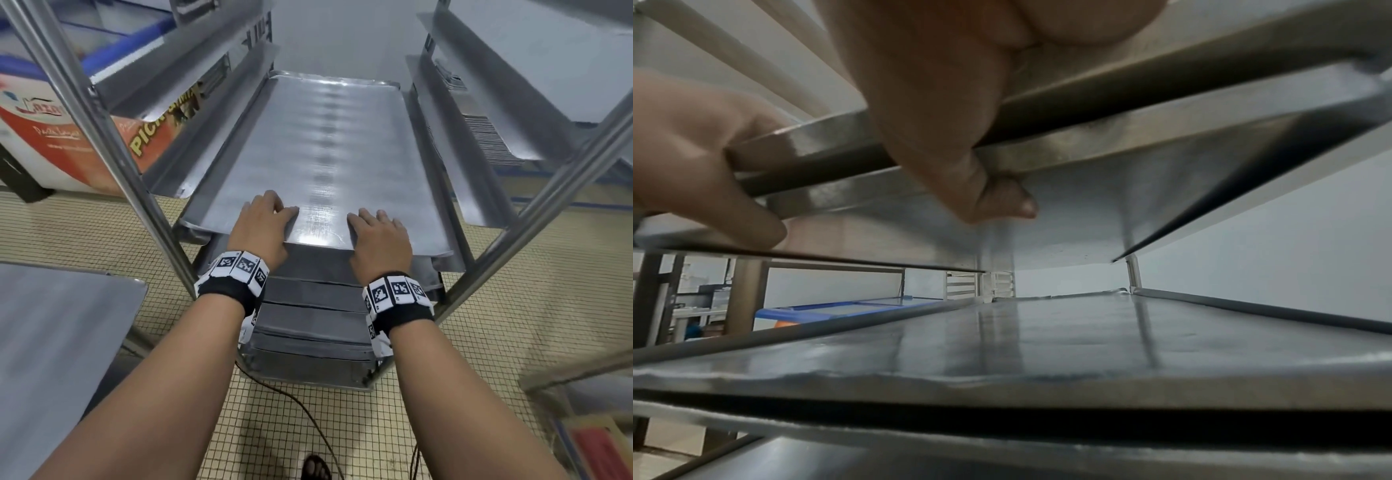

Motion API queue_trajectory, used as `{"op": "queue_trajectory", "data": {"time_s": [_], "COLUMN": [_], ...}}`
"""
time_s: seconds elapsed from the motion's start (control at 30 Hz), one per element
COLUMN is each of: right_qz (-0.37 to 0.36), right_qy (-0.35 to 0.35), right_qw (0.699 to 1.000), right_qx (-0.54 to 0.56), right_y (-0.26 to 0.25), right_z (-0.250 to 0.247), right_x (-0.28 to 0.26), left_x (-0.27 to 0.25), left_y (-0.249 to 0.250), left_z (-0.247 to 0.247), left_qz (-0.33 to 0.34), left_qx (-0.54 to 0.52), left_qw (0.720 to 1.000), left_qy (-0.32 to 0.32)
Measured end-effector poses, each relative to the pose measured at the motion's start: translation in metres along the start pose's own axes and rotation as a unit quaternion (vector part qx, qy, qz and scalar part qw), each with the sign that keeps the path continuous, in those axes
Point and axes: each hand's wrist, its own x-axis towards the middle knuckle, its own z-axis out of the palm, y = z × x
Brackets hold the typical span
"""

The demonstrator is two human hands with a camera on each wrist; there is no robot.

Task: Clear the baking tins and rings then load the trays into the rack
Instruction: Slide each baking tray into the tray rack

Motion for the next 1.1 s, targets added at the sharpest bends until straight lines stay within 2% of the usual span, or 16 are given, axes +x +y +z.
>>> {"op": "queue_trajectory", "data": {"time_s": [0.13, 0.3, 0.43, 0.57, 0.7, 0.9, 1.0, 1.1], "right_qz": [0.027, 0.063, 0.059, 0.038, -0.03, -0.168, -0.244, -0.317], "right_qy": [-0.008, -0.056, -0.03, -0.012, -0.036, -0.063, -0.101, -0.153], "right_qw": [0.999, 0.996, 0.998, 0.999, 0.996, 0.977, 0.957, 0.931], "right_qx": [-0.02, -0.025, -0.019, 0.033, 0.075, 0.116, 0.121, 0.094], "right_y": [-0.01, -0.035, -0.066, -0.112, -0.162, -0.249, -0.297, -0.338], "right_z": [-0.003, -0.01, -0.012, -0.013, -0.009, 0.005, 0.018, 0.034], "right_x": [-0.002, -0.021, -0.046, -0.067, -0.084, -0.087, -0.079, -0.066], "left_x": [-0.009, -0.038, -0.075, -0.112, -0.16, -0.223, -0.256, -0.288], "left_y": [0.0, -0.011, -0.028, -0.055, -0.091, -0.171, -0.208, -0.232], "left_z": [-0.008, -0.012, -0.015, -0.027, -0.038, -0.021, -0.009, 0.002], "left_qz": [0.028, 0.039, 0.031, -0.012, -0.114, -0.284, -0.38, -0.491], "left_qx": [0.036, 0.034, 0.028, 0.0, -0.046, -0.048, -0.052, -0.068], "left_qw": [0.999, 0.997, 0.996, 0.996, 0.991, 0.953, 0.919, 0.861], "left_qy": [-0.02, -0.063, -0.082, -0.091, -0.059, -0.091, -0.094, -0.11]}}
